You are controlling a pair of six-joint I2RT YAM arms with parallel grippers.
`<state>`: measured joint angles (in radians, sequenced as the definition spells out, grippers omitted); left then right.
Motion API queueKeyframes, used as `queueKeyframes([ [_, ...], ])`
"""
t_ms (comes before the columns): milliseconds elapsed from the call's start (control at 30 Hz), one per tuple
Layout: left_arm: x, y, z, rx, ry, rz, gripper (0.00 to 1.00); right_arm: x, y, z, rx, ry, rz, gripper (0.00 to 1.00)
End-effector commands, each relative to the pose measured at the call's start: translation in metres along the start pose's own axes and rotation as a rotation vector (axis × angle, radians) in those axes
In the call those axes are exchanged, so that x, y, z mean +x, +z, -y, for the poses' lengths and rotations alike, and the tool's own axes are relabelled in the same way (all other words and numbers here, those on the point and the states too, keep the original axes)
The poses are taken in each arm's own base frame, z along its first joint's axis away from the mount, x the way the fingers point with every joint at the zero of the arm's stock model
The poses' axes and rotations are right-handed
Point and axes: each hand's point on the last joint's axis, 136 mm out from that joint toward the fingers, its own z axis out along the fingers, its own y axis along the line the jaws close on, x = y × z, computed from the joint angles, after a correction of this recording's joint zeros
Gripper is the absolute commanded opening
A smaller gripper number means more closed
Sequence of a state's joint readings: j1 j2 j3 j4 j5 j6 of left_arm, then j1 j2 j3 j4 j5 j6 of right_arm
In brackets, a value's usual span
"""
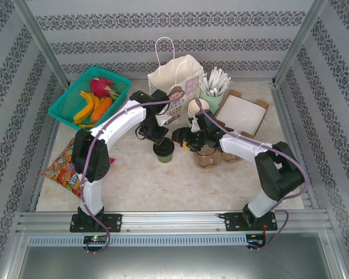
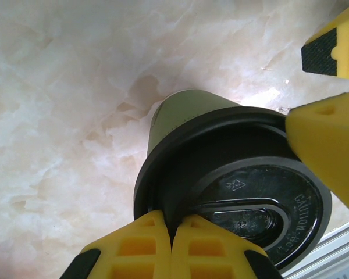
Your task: Pack the takeout coffee
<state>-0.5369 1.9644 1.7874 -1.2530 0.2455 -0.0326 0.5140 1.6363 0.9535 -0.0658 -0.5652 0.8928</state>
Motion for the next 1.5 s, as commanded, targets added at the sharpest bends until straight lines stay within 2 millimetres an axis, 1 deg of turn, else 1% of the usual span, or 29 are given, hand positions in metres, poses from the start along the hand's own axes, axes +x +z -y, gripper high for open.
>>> queueKeyframes([
  [0, 0.018, 0.019, -0.003, -0.029, 0.002, -0.114, 0.0, 0.008, 0.006, 0.005, 0.01, 0.02, -0.055, 0.67],
  [100, 0.019, 0.025, 0.0, -0.008, -0.01, -0.122, 0.0, 0.022, 0.012, 0.019, 0.033, 0.063, -0.105, 0.66],
  [200, 0.025, 0.038, 0.003, 0.017, -0.027, -0.142, 0.0, 0.037, 0.019, 0.042, 0.082, 0.12, -0.15, 0.66],
  [267, 0.028, 0.049, 0.01, 0.065, -0.041, -0.156, 0.0, 0.045, 0.023, 0.057, 0.116, 0.16, -0.172, 0.65],
  [333, 0.031, 0.061, 0.01, 0.08, -0.068, -0.166, 0.0, 0.052, 0.026, 0.07, 0.149, 0.193, -0.182, 0.65],
  [400, 0.04, 0.08, 0.005, 0.061, -0.096, -0.201, 0.0, 0.057, 0.026, 0.078, 0.174, 0.208, -0.183, 0.65],
  [467, 0.051, 0.098, 0.001, 0.055, -0.116, -0.255, 0.0, 0.057, 0.026, 0.079, 0.185, 0.206, -0.18, 0.66],
  [500, 0.055, 0.104, -0.001, 0.05, -0.124, -0.278, 0.0, 0.056, 0.027, 0.077, 0.181, 0.201, -0.178, 0.66],
  [533, 0.058, 0.106, -0.003, 0.039, -0.13, -0.288, 0.0, 0.053, 0.028, 0.071, 0.163, 0.19, -0.174, 0.66],
  [567, 0.056, 0.104, -0.003, 0.031, -0.127, -0.277, 0.0, 0.05, 0.029, 0.063, 0.14, 0.176, -0.17, 0.67],
  [633, 0.044, 0.087, -0.003, 0.015, -0.113, -0.195, 0.0, 0.042, 0.032, 0.042, 0.082, 0.146, -0.172, 0.67],
  [733, 0.025, 0.063, 0.001, 0.016, -0.087, -0.096, 0.0, 0.036, 0.037, 0.022, 0.033, 0.117, -0.188, 0.68],
  [833, 0.019, 0.056, 0.007, 0.043, -0.085, -0.079, 0.0, 0.033, 0.043, 0.016, 0.017, 0.112, -0.205, 0.68],
  [900, 0.018, 0.057, 0.009, 0.047, -0.082, -0.077, 0.0, 0.032, 0.047, 0.014, 0.01, 0.11, -0.212, 0.69],
  [1033, 0.016, 0.057, 0.012, 0.047, -0.078, -0.074, 0.0, 0.034, 0.053, 0.003, -0.022, 0.093, -0.241, 0.69],
  [1200, 0.011, 0.054, 0.015, 0.043, -0.071, -0.058, 0.0, 0.038, 0.069, -0.007, -0.048, 0.09, -0.284, 0.7],
  [1300, 0.011, 0.053, 0.014, 0.035, -0.07, -0.058, 0.0, 0.035, 0.075, -0.011, -0.055, 0.096, -0.281, 0.7],
  [1367, 0.011, 0.054, 0.012, 0.023, -0.074, -0.06, 0.0, 0.03, 0.074, -0.016, -0.061, 0.089, -0.259, 0.7],
  [1467, 0.013, 0.052, 0.008, -0.003, -0.086, -0.063, 0.0, 0.019, 0.066, -0.024, -0.064, 0.069, -0.207, 0.7],
])
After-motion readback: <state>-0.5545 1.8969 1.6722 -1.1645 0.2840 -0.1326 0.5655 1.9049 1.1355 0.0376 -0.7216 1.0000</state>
